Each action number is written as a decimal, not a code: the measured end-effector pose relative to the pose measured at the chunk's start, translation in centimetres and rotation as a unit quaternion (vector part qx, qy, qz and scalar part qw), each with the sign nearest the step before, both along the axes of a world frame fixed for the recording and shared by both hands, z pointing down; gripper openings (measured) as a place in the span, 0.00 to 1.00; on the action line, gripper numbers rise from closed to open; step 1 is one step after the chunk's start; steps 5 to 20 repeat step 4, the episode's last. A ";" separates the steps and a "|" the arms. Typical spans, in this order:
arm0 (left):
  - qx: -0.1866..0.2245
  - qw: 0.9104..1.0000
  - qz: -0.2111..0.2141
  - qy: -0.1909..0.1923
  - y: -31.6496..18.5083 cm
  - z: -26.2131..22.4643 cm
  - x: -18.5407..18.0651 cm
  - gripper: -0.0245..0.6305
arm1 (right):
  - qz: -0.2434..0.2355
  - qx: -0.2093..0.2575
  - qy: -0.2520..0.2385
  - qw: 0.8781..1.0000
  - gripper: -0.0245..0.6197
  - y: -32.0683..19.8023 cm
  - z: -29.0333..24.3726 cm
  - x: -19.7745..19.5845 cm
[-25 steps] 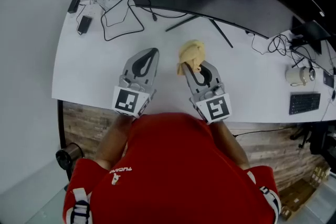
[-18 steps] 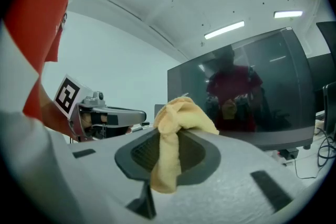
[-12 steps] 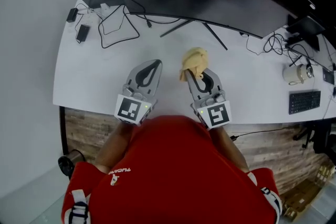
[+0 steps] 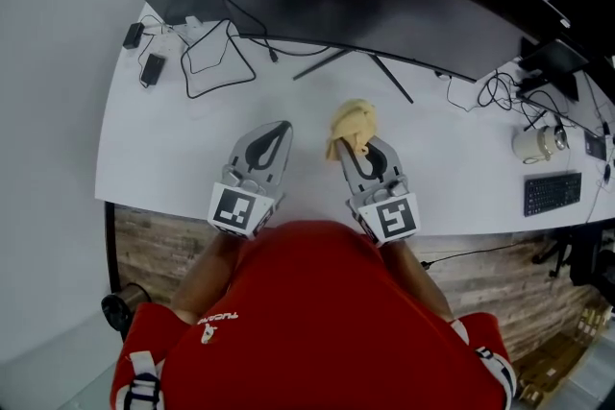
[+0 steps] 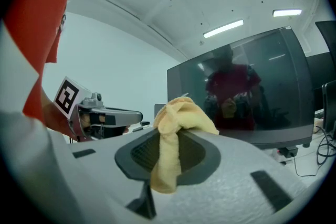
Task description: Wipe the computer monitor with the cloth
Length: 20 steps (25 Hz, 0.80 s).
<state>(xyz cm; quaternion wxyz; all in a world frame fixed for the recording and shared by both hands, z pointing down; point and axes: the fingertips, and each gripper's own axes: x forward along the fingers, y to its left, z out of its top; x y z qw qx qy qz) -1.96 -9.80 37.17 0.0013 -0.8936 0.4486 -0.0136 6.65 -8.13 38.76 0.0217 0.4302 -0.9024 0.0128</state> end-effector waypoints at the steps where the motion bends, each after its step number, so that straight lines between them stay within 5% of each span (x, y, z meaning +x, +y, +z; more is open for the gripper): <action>1: 0.001 1.000 0.001 0.000 0.1 0.2 -0.1 0.05 | 0.001 -0.002 0.000 1.000 0.15 0.1 0.0 0.0; 20: -0.009 1.000 -0.003 0.002 0.2 0.3 -0.3 0.05 | 0.002 -0.006 0.002 1.000 0.15 0.2 0.2 -0.1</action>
